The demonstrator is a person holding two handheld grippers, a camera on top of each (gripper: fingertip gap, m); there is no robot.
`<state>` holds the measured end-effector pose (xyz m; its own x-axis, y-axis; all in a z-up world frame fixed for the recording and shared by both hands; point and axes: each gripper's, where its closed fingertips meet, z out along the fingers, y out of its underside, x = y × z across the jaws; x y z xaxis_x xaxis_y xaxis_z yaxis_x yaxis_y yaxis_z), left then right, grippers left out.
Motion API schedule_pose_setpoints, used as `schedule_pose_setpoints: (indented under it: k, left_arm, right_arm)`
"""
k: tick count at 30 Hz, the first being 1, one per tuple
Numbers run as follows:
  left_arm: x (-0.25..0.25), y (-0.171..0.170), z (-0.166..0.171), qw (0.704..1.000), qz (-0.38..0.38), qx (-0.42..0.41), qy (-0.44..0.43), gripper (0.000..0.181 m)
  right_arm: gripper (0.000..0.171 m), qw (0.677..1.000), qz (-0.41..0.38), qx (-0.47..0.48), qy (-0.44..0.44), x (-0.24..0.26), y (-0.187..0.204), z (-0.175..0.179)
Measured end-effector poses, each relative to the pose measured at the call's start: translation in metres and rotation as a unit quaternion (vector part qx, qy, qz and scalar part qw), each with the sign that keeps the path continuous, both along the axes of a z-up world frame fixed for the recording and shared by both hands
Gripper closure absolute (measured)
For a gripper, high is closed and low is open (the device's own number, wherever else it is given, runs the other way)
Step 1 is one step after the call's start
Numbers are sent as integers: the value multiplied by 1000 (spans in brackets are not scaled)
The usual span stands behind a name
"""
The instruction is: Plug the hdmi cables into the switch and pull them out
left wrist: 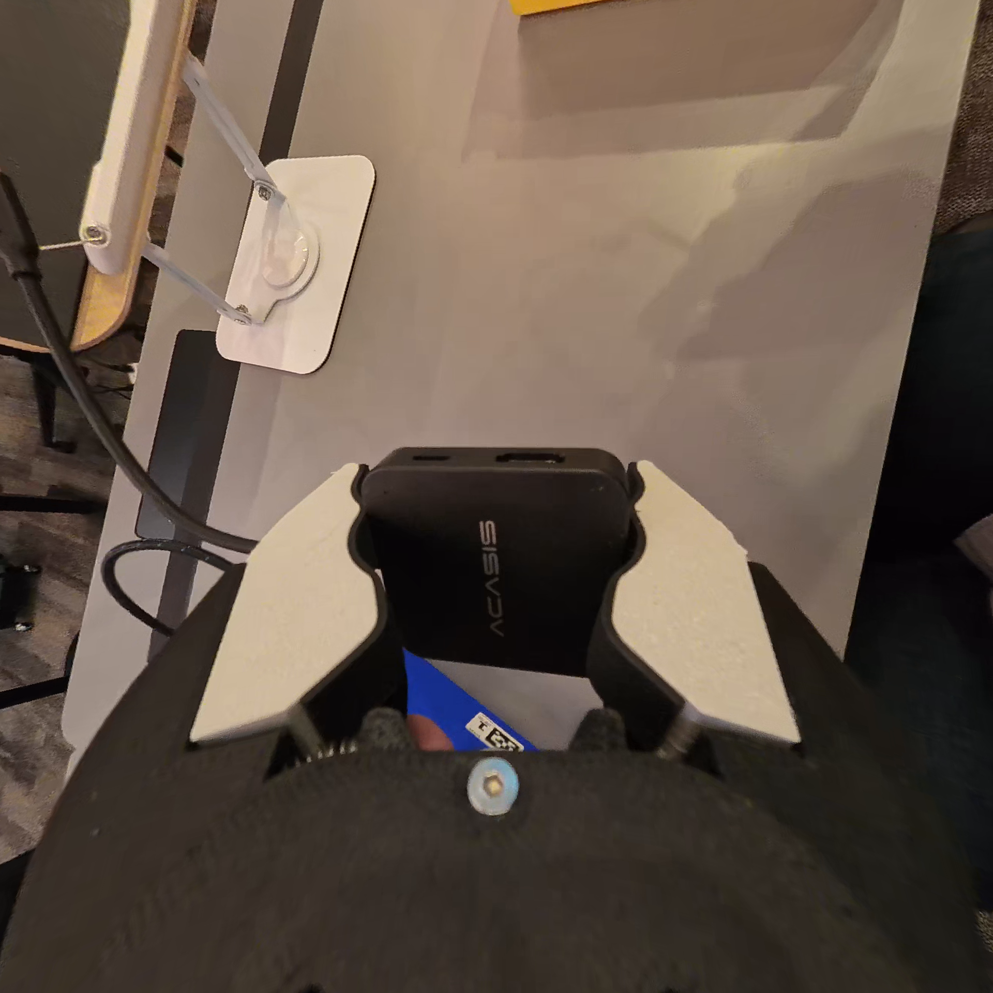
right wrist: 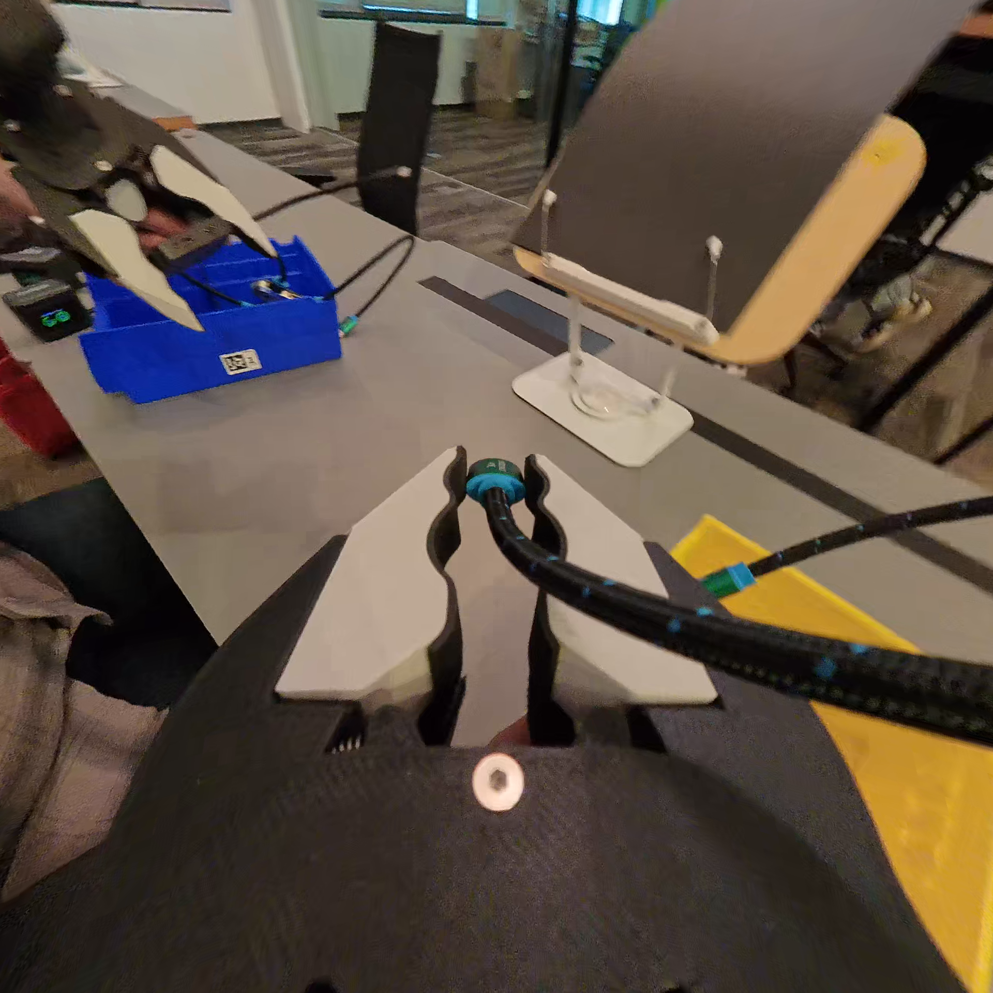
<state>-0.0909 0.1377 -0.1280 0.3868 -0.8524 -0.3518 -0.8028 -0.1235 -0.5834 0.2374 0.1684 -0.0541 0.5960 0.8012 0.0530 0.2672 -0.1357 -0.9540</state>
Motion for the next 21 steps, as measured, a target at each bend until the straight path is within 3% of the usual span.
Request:
schedule_pose_setpoints:
  k: [8, 16, 21]
  left_arm:
    - [16, -4, -18, 1000, -14, -10, -3, 94]
    - [20, -9, -28, 1000, -22, -21, -2, 94]
    - [21, -10, -34, 999, -26, -28, 0, 94]
  right_arm:
    - [152, 982, -100, -156, 14, 58, 6, -87]
    - [151, 953, -111, -275, 66, 69, 4, -152]
    - [123, 939, -138, -313, 22, 84, 2, -175]
